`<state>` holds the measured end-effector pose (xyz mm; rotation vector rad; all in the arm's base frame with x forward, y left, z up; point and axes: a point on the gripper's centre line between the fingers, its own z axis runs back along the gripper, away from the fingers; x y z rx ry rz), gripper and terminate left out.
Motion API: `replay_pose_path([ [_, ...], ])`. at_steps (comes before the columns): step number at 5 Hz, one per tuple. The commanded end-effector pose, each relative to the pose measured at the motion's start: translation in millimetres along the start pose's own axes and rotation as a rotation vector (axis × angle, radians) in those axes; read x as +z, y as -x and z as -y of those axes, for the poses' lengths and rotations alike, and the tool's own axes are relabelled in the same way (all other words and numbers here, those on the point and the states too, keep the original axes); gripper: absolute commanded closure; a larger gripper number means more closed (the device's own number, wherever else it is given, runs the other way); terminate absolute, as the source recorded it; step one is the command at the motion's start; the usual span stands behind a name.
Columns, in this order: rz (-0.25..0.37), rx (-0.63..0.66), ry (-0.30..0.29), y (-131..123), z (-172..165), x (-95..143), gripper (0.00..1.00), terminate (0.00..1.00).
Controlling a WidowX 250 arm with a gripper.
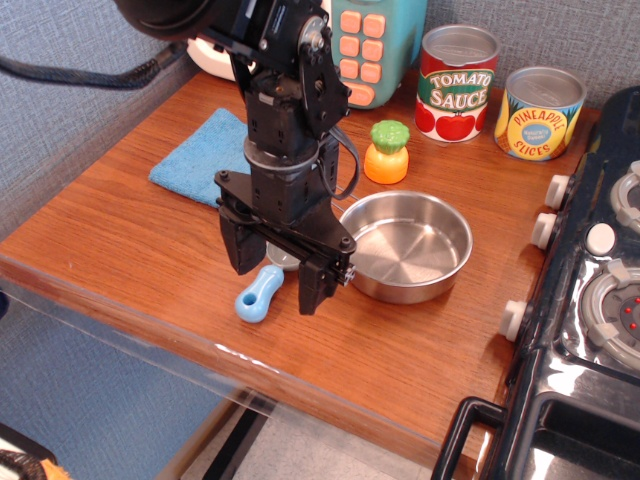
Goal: Move the blue cloth down right next to the blue spoon
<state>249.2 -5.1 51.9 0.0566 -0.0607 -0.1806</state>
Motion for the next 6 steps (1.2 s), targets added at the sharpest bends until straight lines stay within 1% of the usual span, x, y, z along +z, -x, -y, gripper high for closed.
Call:
replay_pose_path([
  [1, 0.0, 0.0, 0.0, 0, 0, 0, 0.0, 0.0],
  [2, 0.092, 0.093, 0.03, -29, -51, 11, 0.0, 0.0],
  [3, 0.178, 0.102, 0.028, -55, -97, 28, 0.0, 0.0],
  [4, 0.21, 0.099, -0.003, -76, -134, 36, 0.0, 0.0],
  [5, 0.195, 0.066, 0.003, -93, -152, 21, 0.0, 0.0],
  [6, 0.114, -0.015, -0.001, -110, -153, -8, 0.0, 0.0],
])
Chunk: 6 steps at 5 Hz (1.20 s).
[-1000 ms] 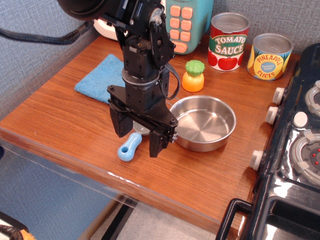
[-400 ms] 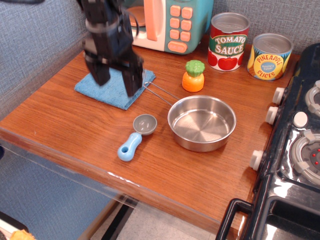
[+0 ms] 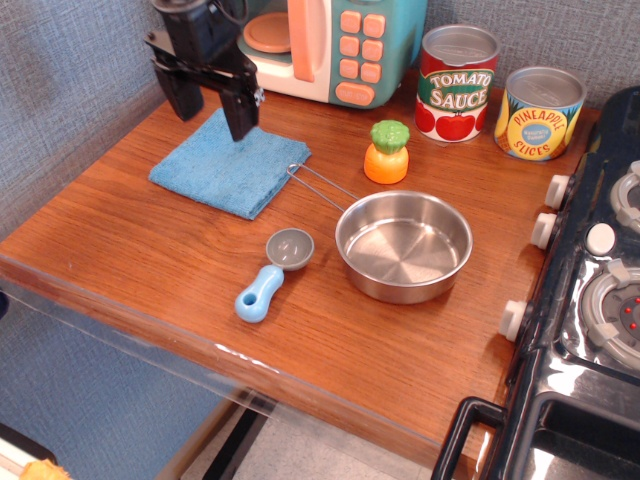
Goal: Move the blue cloth down right next to the blue spoon
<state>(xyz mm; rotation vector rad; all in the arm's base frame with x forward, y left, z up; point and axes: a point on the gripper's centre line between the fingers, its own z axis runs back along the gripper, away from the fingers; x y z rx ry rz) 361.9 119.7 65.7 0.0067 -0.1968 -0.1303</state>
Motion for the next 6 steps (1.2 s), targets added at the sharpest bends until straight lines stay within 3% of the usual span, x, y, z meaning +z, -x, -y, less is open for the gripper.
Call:
replay_pose_path([
  [1, -0.066, -0.064, -0.019, -20, -14, -32, 0.0, 0.0],
  [3, -0.142, -0.089, -0.006, -11, -8, -61, 0.0, 0.0],
  [4, -0.177, -0.126, -0.027, 2, 4, -60, 0.0, 0.0],
  [6, -0.155, -0.112, -0.017, 63, 9, -30, 0.0, 0.0],
])
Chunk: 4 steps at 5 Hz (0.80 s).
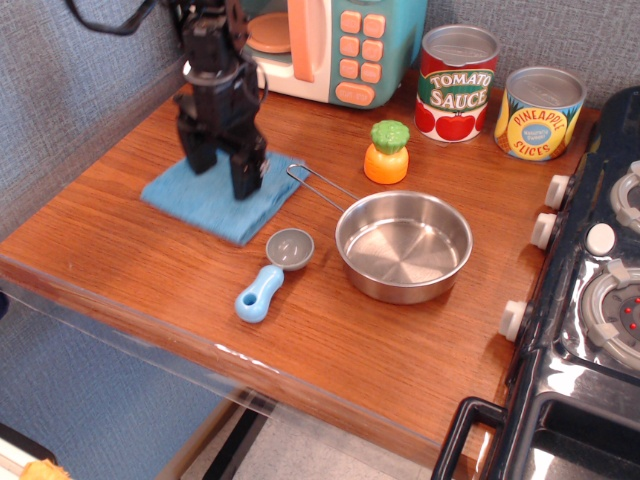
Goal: Move the blue cloth down right next to the blue spoon
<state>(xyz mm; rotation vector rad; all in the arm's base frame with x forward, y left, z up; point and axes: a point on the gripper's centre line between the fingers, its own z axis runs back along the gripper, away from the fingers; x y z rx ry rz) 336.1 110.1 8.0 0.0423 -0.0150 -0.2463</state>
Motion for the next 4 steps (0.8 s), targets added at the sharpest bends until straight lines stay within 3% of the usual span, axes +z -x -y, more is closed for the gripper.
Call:
replay_pose_path([
  [1, 0.012, 0.024, 0.0, 61, 1, 18, 0.0, 0.0],
  [2, -0.038, 0.04, -0.009, 79, 5, 13, 0.0, 0.0],
  [3, -0.043, 0.044, -0.005, 76, 5, 10, 0.0, 0.0],
  [4, -0.002, 0.01, -0.036, 59, 13, 24, 0.0, 0.0],
])
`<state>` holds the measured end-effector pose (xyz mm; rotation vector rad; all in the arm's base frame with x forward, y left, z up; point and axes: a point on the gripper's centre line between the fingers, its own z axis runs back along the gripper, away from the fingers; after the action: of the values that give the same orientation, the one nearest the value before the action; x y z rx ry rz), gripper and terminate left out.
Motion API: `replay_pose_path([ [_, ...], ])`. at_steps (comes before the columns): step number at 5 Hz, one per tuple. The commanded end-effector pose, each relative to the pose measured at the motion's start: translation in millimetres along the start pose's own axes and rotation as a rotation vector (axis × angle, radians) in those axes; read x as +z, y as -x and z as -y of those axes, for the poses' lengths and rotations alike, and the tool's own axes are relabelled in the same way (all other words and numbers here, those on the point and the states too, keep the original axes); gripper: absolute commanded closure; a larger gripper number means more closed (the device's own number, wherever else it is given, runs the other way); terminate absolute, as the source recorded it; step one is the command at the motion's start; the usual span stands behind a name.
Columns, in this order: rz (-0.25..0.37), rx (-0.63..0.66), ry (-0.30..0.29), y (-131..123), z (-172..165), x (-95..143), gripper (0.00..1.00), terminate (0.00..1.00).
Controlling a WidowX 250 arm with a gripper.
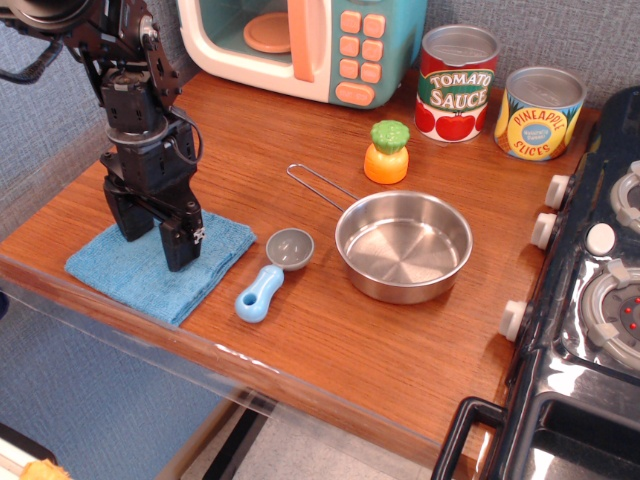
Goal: Move the blue cloth down right next to the blue spoon
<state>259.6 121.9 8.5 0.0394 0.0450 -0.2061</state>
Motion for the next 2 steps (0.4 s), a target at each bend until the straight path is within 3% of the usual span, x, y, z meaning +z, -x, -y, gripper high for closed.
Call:
replay_pose_path([
  [1, 0.12, -0.035, -0.084, -21.7, 16.0, 51.2, 0.0, 0.0],
  [2, 0.135, -0.002, -0.068, -19.4, 18.8, 60.5, 0.0, 0.0],
])
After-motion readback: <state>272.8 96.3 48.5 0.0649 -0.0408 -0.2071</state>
